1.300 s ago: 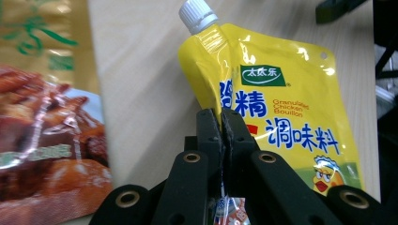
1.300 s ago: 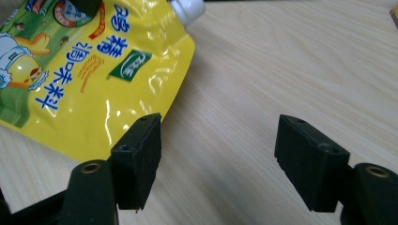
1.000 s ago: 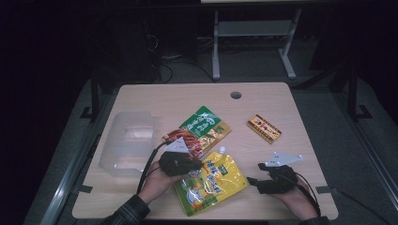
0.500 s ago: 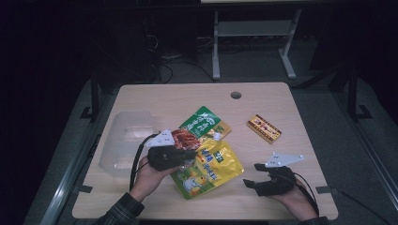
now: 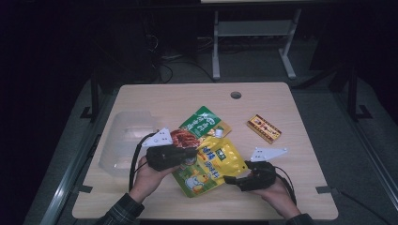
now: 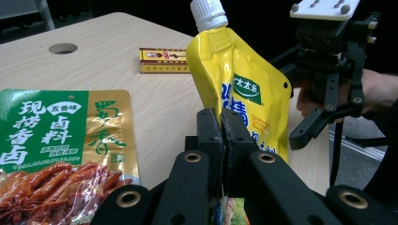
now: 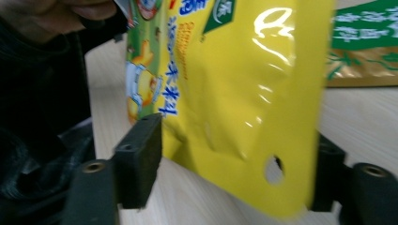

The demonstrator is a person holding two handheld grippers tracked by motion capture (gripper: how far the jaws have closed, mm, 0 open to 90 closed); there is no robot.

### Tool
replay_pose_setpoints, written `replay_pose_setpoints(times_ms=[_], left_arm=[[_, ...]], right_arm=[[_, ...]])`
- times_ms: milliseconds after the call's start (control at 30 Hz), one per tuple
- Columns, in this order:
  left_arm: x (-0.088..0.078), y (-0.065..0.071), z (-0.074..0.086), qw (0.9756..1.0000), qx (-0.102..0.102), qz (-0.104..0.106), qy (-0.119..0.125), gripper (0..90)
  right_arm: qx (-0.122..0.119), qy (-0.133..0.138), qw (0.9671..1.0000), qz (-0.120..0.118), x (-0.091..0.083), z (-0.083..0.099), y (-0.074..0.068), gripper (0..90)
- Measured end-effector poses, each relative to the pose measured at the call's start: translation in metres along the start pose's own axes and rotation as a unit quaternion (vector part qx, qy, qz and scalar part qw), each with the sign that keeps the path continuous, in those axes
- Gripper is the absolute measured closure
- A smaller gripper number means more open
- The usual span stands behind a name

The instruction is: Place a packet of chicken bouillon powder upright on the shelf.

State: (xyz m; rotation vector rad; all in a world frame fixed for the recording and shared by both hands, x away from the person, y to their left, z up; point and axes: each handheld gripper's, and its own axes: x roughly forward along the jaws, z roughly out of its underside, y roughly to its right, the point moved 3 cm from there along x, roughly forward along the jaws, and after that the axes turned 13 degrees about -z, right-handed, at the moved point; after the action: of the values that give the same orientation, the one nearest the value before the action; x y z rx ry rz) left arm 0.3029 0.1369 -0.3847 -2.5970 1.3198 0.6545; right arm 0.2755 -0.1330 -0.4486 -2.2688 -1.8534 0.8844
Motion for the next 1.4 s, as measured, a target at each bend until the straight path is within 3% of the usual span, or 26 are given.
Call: replay_pose_setpoints(times_ms=[133,367,467,867,1100,1133,1167,1200,1400], left_arm=[[0.0,-0.001,0.001,1.0,-0.005,-0.002,0.004,88.2],[0.0,-0.002,0.001,0.9999,-0.007,-0.007,0.007,88.0],[0.0,-0.002,0.002,0.9999,-0.005,-0.008,0.006,87.9],[0.0,-0.001,0.003,0.9999,0.008,-0.01,0.001,82.6],[-0.008,-0.002,0.004,0.9994,0.017,-0.025,-0.019,50.4],[-0.009,-0.003,0.005,0.9992,0.016,-0.03,-0.02,50.4],[-0.012,-0.002,0.007,0.9984,0.021,-0.045,-0.025,35.9],[-0.014,-0.002,0.008,0.9981,0.024,-0.052,-0.024,33.4],[-0.019,0.006,0.024,0.9973,0.03,-0.045,-0.049,23.8]], right_arm=[[0.003,0.026,0.9991,-0.033,0.009,-0.005,0.002,54.4],[-0.001,0.035,0.9983,-0.047,0.012,-0.01,0.003,83.2],[-0.01,0.034,0.9981,-0.05,0.011,-0.012,0.001,89.0],[-0.052,0.004,0.9977,-0.042,0.001,-0.019,-0.004,90.0],[-0.071,-0.004,0.9963,-0.047,-0.002,-0.027,-0.012,90.0],[-0.075,-0.005,0.996,-0.047,-0.003,-0.029,-0.013,90.0],[-0.076,-0.007,0.9959,-0.047,-0.004,-0.031,-0.014,90.0],[-0.078,-0.009,0.9958,-0.046,-0.005,-0.032,-0.015,90.0],[-0.085,-0.014,0.9955,-0.039,-0.011,-0.04,-0.017,90.0]])
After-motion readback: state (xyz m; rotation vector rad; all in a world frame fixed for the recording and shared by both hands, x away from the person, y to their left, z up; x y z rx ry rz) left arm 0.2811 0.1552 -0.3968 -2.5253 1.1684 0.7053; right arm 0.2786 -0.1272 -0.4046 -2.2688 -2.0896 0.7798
